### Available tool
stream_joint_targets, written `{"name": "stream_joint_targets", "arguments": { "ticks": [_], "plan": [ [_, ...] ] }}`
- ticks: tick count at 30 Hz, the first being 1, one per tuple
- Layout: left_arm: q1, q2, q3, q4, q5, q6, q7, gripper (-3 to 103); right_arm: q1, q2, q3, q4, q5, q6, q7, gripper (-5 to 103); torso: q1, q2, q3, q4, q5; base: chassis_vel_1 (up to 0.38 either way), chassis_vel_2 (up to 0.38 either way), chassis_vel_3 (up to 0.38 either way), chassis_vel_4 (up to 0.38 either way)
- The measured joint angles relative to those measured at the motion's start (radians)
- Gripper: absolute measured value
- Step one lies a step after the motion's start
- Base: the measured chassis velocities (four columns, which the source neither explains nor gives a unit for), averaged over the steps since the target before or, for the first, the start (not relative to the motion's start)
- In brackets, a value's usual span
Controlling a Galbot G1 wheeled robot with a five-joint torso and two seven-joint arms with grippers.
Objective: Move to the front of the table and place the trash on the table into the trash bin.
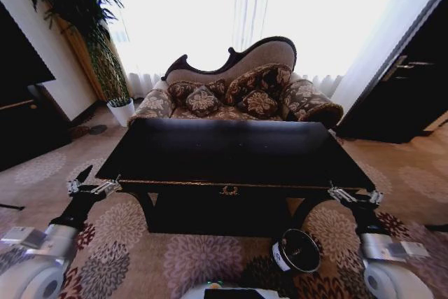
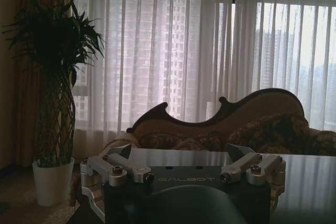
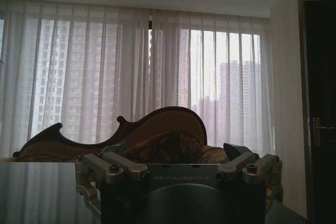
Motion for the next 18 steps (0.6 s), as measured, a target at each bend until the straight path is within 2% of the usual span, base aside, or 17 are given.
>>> {"name": "stream_joint_targets", "arguments": {
  "ticks": [8, 18],
  "plan": [
    [0.000, 0.000, 0.000, 0.000, 0.000, 0.000, 0.000, 100, 0.000, 0.000, 0.000, 0.000, 0.000, 0.001, 0.000, 100, 0.000, 0.000, 0.000, -0.0001, 0.0000, 0.030, -0.034, -0.038, 0.028],
    [0.000, 0.000, 0.000, 0.000, 0.000, 0.000, 0.000, 100, 0.000, 0.000, 0.000, 0.000, 0.000, 0.001, 0.000, 100, 0.000, 0.000, 0.000, -0.0001, 0.0001, 0.127, -0.118, -0.135, 0.132]
  ]
}}
